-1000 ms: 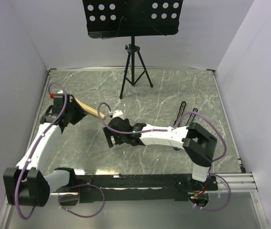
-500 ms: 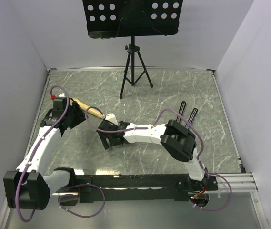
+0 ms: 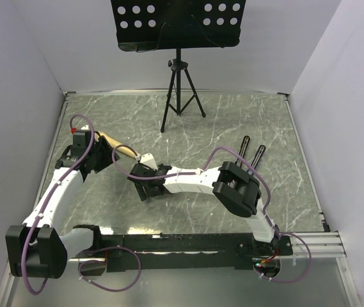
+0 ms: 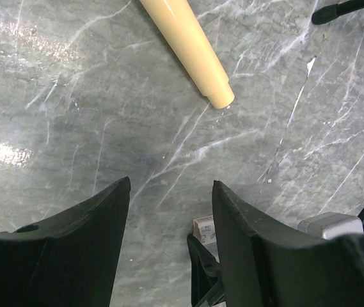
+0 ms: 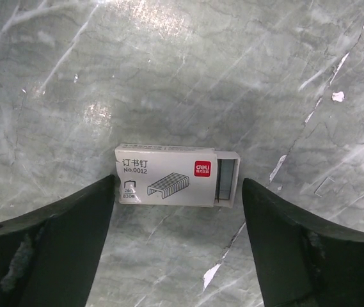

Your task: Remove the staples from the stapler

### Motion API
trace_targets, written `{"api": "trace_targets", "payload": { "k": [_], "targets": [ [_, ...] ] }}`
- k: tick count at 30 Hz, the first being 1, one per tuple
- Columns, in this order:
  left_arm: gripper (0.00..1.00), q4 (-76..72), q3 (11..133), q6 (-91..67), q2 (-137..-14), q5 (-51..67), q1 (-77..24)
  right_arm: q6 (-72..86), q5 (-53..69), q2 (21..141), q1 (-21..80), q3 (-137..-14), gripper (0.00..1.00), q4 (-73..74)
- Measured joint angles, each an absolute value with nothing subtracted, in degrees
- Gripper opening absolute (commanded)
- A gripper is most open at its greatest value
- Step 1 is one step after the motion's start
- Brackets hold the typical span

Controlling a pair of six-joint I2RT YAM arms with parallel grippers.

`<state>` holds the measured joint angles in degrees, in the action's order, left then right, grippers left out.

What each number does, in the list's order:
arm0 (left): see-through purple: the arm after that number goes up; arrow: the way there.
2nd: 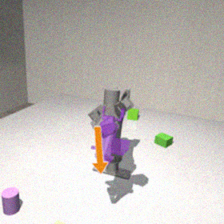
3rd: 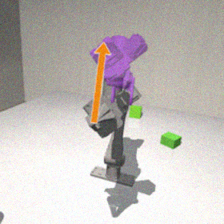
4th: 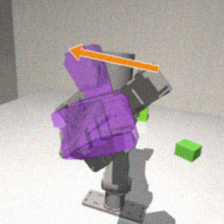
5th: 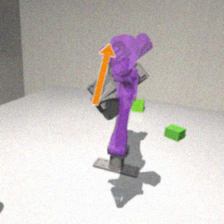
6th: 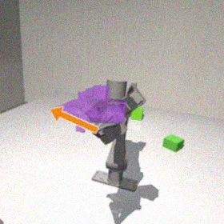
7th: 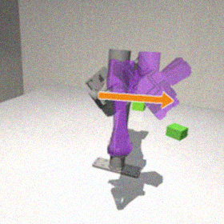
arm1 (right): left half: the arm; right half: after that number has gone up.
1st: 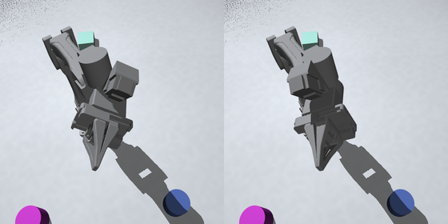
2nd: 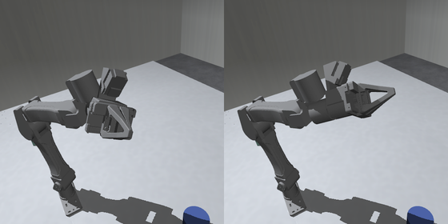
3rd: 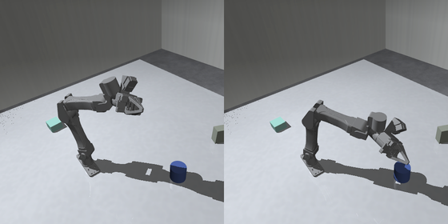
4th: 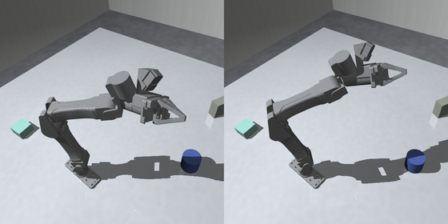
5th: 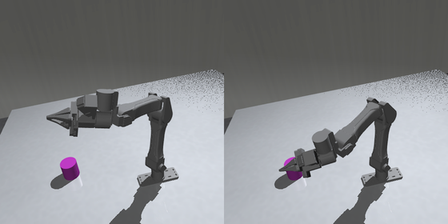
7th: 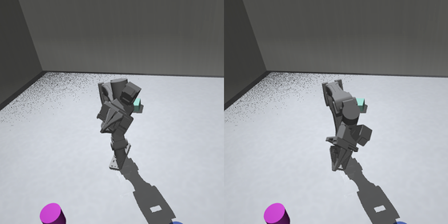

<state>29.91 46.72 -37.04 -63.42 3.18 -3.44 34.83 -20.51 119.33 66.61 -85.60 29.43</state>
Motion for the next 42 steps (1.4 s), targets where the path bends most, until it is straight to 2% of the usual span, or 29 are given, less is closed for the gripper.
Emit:
{"api": "trace_targets", "payload": {
  "k": [7, 15, 18, 21, 22, 24, 29, 31, 34, 37, 42],
  "targets": [
    [0.58, 29.89, 46.72, -37.04, -63.42, 3.2, -3.44, 34.65, -20.49, 119.33, 66.61, -85.58, 0.67, 29.15],
    [0.59, 29.87, 46.68, -37.04, -63.42, 3.25, -3.44, 34.65, -20.47, 119.33, 66.61, -85.08, 0.57, 27.97],
    [0.59, 29.85, 46.52, -37.04, -63.42, 3.25, -3.44, 34.65, -20.49, 119.33, 66.61, -85.06, 0.57, 27.86],
    [0.6, 29.82, 46.44, -37.04, -63.37, 3.4, -3.44, 34.65, -20.51, 119.33, 66.61, -85.06, 0.64, 27.86],
    [0.59, 29.8, 46.35, -37.04, -63.35, 3.46, -3.44, 34.65, -20.49, 119.33, 66.61, -85.06, 0.71, 27.86],
    [0.6, 29.82, 46.15, -36.97, -63.2, 3.77, -3.44, 34.81, -20.53, 119.33, 66.61, -85.06, 0.79, 27.88],
    [0.62, 29.15, 45.6, -36.01, -61.78, 5.37, -3.44, 34.92, -20.51, 118.96, 66.61, -85.03, 0.9, 28.42],
    [0.64, 28.23, 44.8, -35.46, -60.05, 6.85, -3.44, 34.79, -20.27, 118.08, 66.61, -84.62, 0.98, 28.45],
    [0.71, 26.3, 43.59, -34.74, -56.45, 9.87, -3.44, 34.28, -19.9, 113.93, 66.61, -82.15, 1.0, 28.71],
    [0.99, 24.1, 43.18, -33.91, -52.71, 12.82, -3.46, 33.85, -20.23, 106.72, 66.61, -79.11, 1.0, 29.36],
    [0.99, 18.81, 41.34, -33.08, -45.3, 19.29, -3.62, 34.59, -22.81, 89.86, 66.24, -75.61, 1.0, 33.56]
  ]
}}
